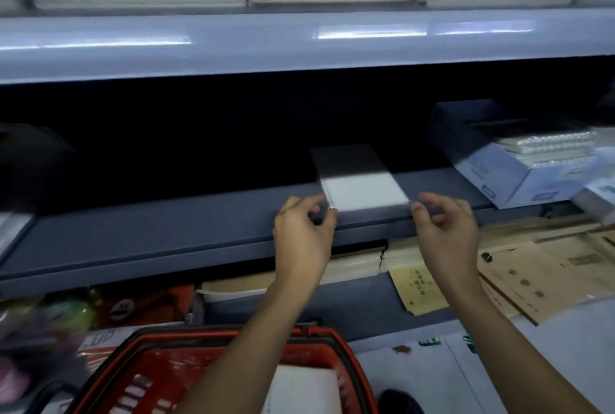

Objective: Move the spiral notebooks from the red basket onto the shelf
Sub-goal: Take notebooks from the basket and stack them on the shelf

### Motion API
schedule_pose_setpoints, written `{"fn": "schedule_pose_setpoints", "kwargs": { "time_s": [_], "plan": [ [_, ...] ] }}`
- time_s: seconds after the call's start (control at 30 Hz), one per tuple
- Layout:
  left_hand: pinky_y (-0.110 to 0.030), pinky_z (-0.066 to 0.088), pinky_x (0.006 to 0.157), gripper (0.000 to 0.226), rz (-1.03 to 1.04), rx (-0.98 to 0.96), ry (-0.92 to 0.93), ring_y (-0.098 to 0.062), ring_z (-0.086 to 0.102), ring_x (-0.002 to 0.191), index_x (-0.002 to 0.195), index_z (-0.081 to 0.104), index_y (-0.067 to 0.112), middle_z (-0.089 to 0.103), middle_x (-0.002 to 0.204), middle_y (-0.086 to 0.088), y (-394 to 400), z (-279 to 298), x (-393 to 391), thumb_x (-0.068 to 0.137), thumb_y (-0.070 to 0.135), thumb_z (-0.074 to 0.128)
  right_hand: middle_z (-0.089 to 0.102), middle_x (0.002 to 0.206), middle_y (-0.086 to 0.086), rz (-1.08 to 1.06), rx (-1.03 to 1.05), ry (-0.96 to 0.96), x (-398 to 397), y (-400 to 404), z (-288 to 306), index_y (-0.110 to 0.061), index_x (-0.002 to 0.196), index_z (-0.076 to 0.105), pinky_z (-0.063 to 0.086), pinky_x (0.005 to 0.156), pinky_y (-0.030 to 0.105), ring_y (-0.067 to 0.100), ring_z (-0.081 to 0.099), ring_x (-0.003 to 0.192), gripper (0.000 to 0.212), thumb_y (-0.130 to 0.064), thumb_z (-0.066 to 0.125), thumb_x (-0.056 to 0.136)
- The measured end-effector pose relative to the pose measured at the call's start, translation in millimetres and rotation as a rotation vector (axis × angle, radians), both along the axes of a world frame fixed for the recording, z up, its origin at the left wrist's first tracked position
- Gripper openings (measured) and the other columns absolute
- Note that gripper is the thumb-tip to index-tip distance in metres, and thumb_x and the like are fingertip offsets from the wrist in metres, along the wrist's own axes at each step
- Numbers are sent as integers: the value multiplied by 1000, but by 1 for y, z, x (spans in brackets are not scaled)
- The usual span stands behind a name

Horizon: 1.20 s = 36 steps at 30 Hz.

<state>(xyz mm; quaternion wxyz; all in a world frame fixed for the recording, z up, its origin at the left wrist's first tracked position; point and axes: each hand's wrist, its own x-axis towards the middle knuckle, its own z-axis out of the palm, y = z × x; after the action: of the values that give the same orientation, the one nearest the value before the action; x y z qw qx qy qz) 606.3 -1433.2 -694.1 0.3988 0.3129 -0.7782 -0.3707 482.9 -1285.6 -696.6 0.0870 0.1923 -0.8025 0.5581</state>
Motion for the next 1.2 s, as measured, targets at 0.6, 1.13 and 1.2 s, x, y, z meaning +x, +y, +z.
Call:
{"fn": "schedule_pose_setpoints", "kwargs": {
  "time_s": [0.6, 1.13, 1.2],
  "plan": [
    [-34, 58, 76, 7, 12, 443, -431, -27, 74, 77, 79, 75, 9, 76, 76, -11, 65, -186, 215, 77, 2, 72, 58, 93, -10, 350, 546, -944, 223, 47, -152, -23, 99, 56, 41, 79, 22, 5, 54, 83, 16, -25, 69, 91],
    [-33, 58, 81, 20, 54, 1028, -416, -22, 74, 89, 95, 77, 7, 78, 97, -8, 65, -168, 234, 93, 11, 57, 73, 86, 7, 106, 324, -990, 252, 49, -174, -5, 88, 72, 54, 64, 27, 23, 68, 82, 5, -5, 68, 85],
    [-39, 57, 90, 25, 45, 1042, -382, -25, 73, 97, 103, 75, 9, 77, 104, -10, 62, -167, 238, 98, 12, 52, 71, 82, 9, 80, 186, -1130, 250, 51, -166, -6, 80, 68, 48, 56, 25, 22, 64, 71, 8, 1, 72, 83]
  ]
}}
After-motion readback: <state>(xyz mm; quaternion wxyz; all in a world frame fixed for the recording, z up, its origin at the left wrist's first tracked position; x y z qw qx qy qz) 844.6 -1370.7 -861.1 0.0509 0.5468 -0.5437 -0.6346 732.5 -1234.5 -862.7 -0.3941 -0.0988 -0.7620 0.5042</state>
